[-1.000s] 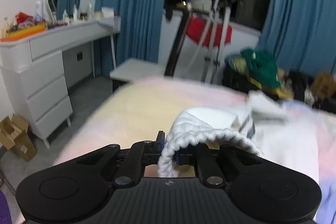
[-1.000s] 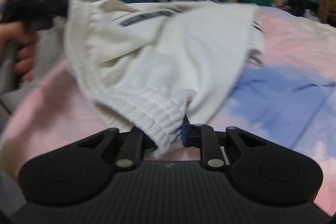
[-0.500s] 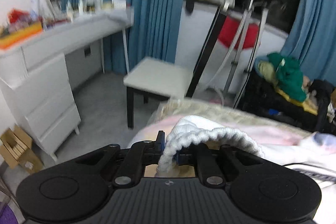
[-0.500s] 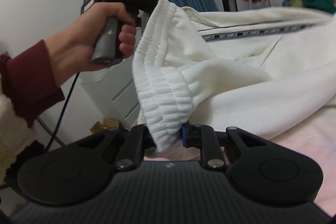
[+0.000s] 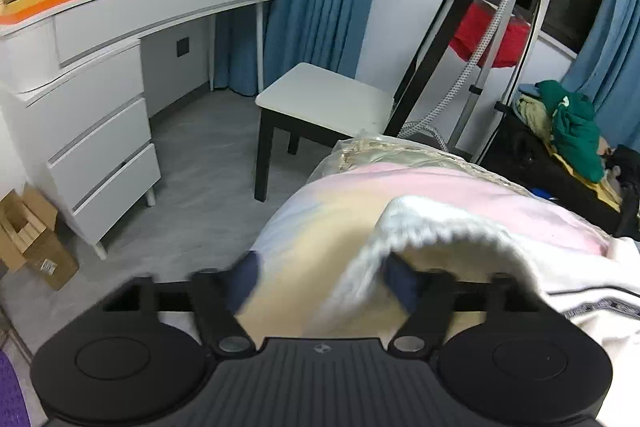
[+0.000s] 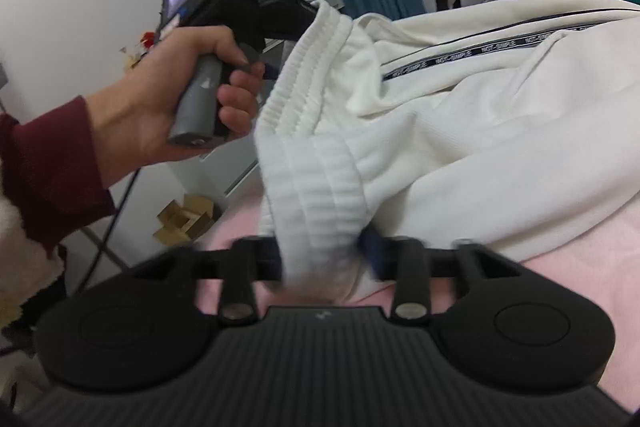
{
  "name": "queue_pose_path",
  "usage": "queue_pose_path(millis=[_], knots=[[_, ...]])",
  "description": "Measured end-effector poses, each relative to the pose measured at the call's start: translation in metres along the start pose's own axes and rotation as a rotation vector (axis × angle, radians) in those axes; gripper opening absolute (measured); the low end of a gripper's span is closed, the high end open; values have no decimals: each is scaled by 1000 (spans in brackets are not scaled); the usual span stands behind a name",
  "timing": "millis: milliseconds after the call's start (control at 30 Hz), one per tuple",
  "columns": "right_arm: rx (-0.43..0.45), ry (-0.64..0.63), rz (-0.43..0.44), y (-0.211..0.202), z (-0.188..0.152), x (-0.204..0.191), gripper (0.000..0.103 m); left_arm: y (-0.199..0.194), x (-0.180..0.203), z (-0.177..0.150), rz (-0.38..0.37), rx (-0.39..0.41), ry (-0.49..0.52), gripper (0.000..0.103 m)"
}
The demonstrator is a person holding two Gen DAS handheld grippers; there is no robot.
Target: Fold clothes
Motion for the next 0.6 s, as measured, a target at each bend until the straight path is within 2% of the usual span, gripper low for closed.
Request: queue_pose_path(millis=[33,67,167,233,367,500,600], knots=[[10,-2,12,-5,-2,-2,89,-8,-5,-4,10,0,4,87],[17,-7,21,-10,-3,-4,88,-18,-11,-9,30,-2,11,90],[9,-35,28,-26,-6,-14,87,-51,-30,-25,49,8,15,91],[16,-45,17,-42,-4,-14,87,-75,-40,-36,29,14,-1,91],[39,-66,-27,-83,2,-1,87,-133,-47,-73,-36,23,-56,91],[76,-58,-122,-129,10,35,87,-185,-34,-114,-140,25,-155,91],[101,-53,-212,-162,15,69,87,-210,-18,-145,-193,-27,-238,91]])
Point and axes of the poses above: each gripper's, at about its wrist camera, not at the fingertips, and y roughly the way its jaws point, x to its right, z to its top, the point moved 5 cm from there along y, roughly the way its jaws point, and after that the axes turned 1 degree about z, right-handed, at the moved point
